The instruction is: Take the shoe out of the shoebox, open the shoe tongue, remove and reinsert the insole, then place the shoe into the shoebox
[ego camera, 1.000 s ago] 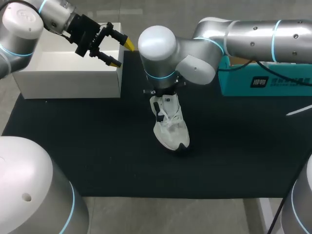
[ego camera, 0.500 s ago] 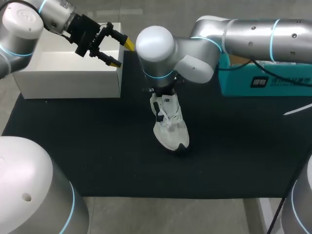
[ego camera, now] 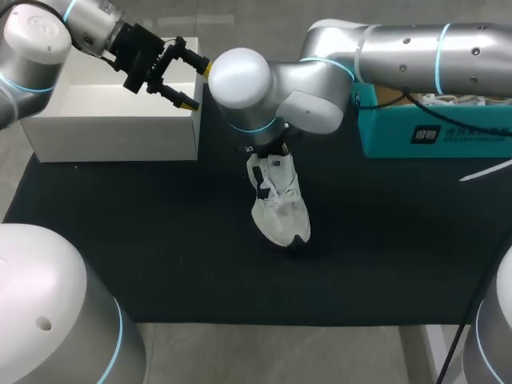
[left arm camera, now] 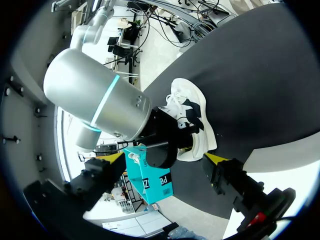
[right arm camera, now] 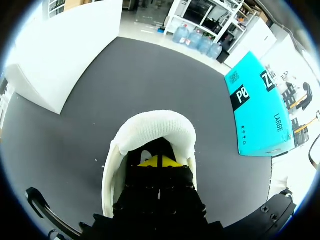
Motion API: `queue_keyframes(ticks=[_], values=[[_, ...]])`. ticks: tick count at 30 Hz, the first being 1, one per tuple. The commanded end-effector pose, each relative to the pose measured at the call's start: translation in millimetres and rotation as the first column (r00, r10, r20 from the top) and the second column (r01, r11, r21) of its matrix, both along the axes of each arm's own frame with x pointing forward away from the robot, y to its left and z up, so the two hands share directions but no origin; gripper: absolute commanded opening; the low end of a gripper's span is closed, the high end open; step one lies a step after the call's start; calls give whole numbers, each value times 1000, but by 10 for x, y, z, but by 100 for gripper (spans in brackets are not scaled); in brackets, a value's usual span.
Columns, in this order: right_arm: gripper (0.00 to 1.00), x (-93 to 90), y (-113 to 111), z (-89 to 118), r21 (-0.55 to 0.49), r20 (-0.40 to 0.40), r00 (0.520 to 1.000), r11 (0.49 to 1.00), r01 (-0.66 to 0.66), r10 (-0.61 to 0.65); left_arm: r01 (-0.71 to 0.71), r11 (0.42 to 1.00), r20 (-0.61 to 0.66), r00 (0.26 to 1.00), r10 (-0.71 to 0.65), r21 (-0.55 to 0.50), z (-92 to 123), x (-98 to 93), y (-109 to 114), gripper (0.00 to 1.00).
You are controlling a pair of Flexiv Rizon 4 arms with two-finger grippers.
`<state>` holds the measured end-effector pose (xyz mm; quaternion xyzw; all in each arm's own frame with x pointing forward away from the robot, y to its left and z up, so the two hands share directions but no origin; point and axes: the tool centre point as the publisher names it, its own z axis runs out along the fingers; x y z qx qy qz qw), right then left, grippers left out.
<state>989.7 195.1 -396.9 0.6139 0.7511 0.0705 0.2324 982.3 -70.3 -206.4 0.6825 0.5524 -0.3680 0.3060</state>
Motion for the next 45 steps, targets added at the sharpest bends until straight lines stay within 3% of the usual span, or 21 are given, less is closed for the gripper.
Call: queue_keyframes(ticks=[1, 9, 20, 31, 36, 45], values=[[0, -16, 54, 60, -12, -3, 1000, 1000, 9, -9, -2, 1000, 3, 1000, 2, 3, 2, -13, -1, 100], [0, -73, -13, 141, -30, 3, 1000, 999, 27, -27, -2, 1000, 3, 1000, 2, 3, 2, -13, -1, 100], [0, -8, -112, -307, 41, -63, 996, 997, 73, -70, -2, 1000, 3, 1000, 2, 3, 2, -13, -1, 100], [0, -44, -62, -453, 135, -130, 989, 987, 90, -72, -2, 1000, 3, 1000, 2, 3, 2, -13, -1, 100], [0, -114, -52, -339, 185, -138, 988, 978, 97, -72, -2, 1000, 3, 1000, 2, 3, 2, -13, -1, 100], [0, -220, -52, 23, 175, -165, 982, 977, 125, -96, -2, 1000, 3, 1000, 2, 3, 2, -13, -1, 100]])
